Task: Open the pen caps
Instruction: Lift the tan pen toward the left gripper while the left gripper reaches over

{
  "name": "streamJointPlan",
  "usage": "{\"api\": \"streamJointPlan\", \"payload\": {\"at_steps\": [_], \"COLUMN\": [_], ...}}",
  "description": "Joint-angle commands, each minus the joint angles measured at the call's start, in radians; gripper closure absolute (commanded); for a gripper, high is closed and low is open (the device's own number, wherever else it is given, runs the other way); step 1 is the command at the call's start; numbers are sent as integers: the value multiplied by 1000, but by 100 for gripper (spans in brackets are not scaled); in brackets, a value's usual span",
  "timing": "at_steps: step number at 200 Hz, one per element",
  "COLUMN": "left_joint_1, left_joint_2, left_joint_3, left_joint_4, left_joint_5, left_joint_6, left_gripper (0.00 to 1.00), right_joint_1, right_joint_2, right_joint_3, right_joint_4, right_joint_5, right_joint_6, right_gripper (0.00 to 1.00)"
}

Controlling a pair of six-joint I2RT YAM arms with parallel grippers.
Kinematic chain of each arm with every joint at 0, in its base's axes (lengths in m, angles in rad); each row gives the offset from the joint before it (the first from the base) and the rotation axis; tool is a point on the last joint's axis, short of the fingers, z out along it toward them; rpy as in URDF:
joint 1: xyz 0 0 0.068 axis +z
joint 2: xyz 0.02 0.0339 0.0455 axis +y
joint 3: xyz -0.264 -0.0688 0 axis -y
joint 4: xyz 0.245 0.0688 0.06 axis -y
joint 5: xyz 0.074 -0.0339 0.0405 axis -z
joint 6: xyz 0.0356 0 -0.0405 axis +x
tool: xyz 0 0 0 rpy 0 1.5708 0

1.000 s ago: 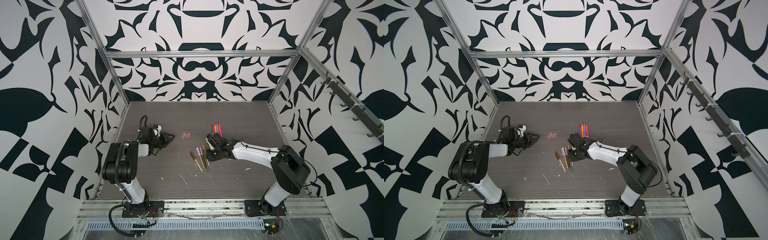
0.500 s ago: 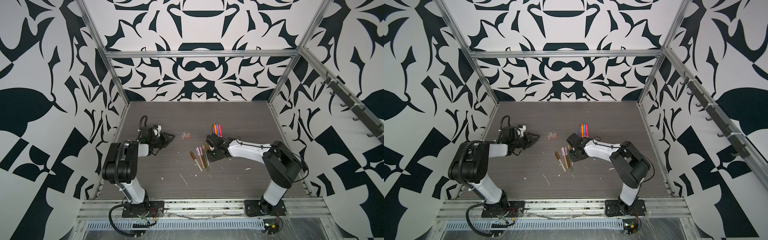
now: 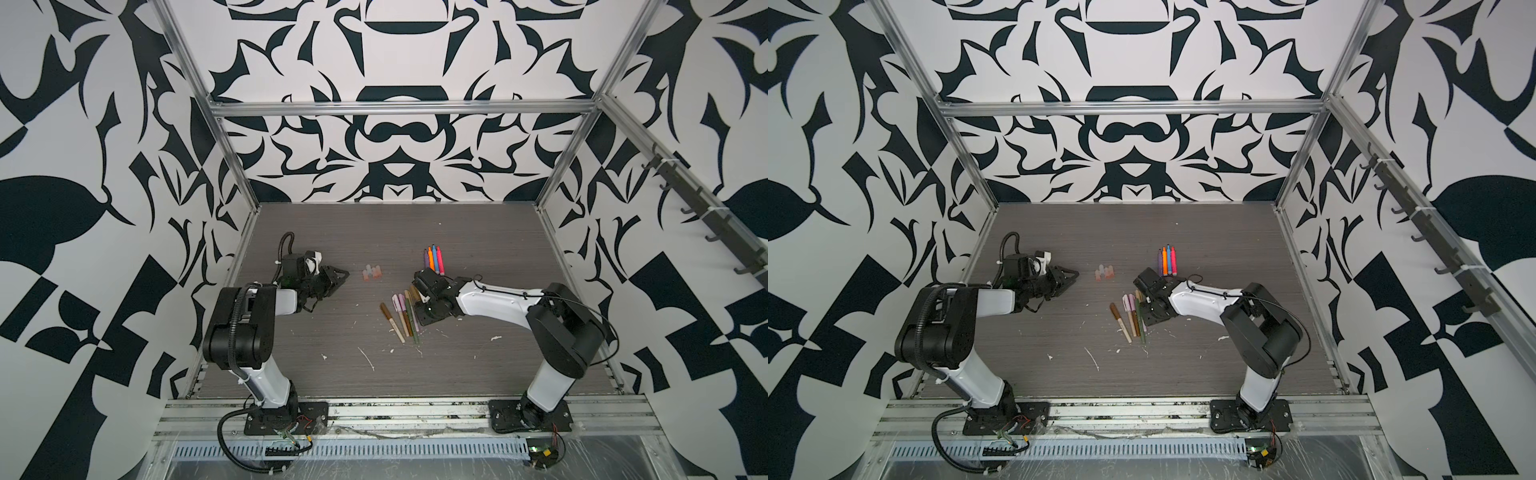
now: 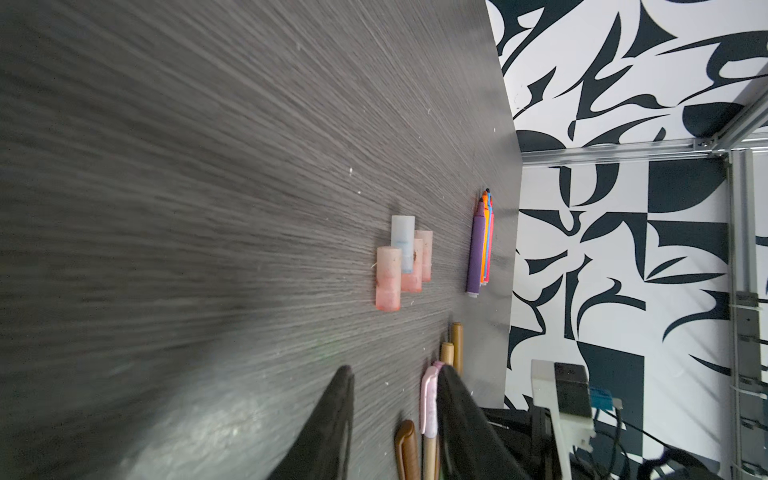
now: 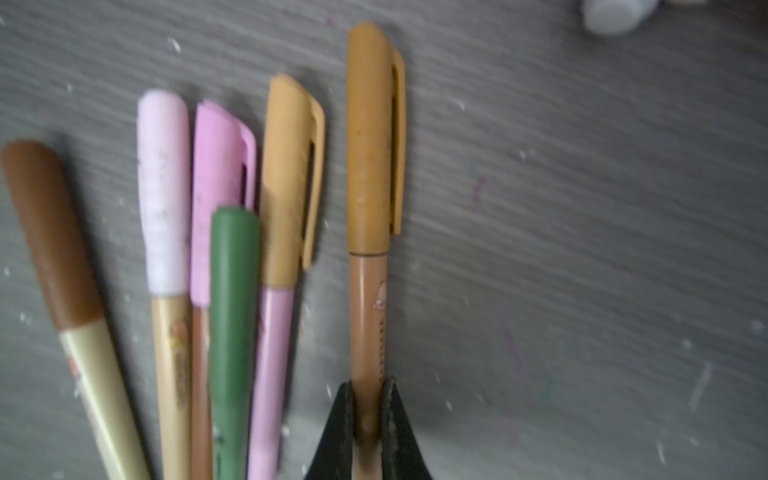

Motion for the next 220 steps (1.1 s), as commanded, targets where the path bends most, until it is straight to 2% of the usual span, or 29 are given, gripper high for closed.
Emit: {"api": "streamJointPlan", "payload": {"at_steps": [1, 31, 56, 77, 105, 137, 165, 193, 220], "left_joint_1": [-1, -74, -284, -469, -620, -733, -814, -842, -842], "left_joint_2": [-74, -167, -273, -332, -355, -352, -368, -365, -350], "left_joint_3": [-44, -70, -60, -57, -60, -30, -2, 3, 41], "left_joint_4": [9, -54, -174, -198, -194, -197, -236, -243, -287], "left_joint_5": [-46, -85, -231, -359, -473, -497, -528, -546, -565], "left_joint_6": [5, 0, -4, -64, -184, -276, -288, -280, -238], "left_gripper": [64, 63, 61, 58, 57, 57, 57, 57, 57], "right_joint_1": [0, -1, 1, 2, 3, 16, 24, 40, 69], "right_joint_2": [-136, -292, -394, -490, -599, -671, -697, -635, -640], "right_joint_3": [-49, -160, -247, -301, -352, -415, -442, -387, -373], "right_joint_4": [-10, 32, 84, 101, 100, 108, 125, 103, 103], "right_joint_5": [-15, -91, -197, -264, -329, -368, -364, -364, -329], "right_joint_6": [3, 39, 99, 148, 204, 267, 300, 292, 326], "right_gripper": [95, 100, 100, 100, 100, 100, 100, 100, 100]}}
